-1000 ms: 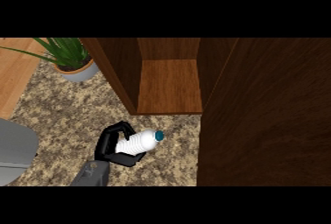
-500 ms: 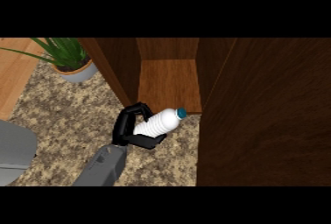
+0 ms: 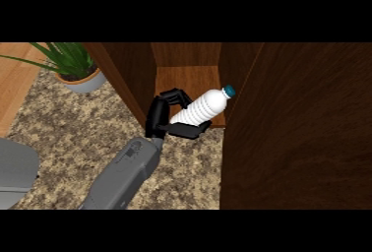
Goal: Pick up the bottled water, place it into the cabinet and close the cabinet
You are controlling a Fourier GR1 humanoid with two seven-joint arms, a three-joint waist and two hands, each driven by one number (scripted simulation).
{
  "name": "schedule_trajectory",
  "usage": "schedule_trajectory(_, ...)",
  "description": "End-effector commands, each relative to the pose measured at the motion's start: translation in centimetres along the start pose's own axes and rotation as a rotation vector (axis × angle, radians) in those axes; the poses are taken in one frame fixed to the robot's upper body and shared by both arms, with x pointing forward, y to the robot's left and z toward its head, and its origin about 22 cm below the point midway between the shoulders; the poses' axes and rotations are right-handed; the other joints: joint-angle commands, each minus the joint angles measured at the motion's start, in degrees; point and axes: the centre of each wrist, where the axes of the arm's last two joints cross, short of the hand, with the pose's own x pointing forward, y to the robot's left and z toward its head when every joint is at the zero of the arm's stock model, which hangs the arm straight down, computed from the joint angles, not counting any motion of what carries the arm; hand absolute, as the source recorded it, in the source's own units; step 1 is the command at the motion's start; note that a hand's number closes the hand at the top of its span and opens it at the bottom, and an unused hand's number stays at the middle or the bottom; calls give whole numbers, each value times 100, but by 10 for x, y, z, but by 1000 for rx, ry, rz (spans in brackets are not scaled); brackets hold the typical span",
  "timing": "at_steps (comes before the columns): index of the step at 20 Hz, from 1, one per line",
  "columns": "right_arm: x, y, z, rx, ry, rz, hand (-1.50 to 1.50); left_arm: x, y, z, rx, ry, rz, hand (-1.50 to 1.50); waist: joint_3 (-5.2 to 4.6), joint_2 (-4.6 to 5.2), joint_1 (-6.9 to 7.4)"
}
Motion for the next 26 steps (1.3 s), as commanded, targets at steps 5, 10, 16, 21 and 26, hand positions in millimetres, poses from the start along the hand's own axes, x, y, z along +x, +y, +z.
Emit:
schedule_trajectory(5,24,-5,-8,5,-38,-67,-150,28,-14,-44,68,92,-3,150,-4,55,-129)
schedule_trajectory(10,19,-7,-4,-12,-44,-59,-150,25,-3,-59,189,90,-99,150,-2,70,-140)
schedule_trajectory(16,14,-9,-1,8,-58,-56,-150,19,18,-71,297,63,-363,150,4,112,-229)
schedule_trajectory(21,20,-11,-4,29,-65,-76,-150,28,10,-82,366,72,-483,-150,-1,135,-225)
schedule_trajectory(26,12,-16,0,21,-77,-60,-150,33,8,-87,419,31,-523,-150,-2,148,-255)
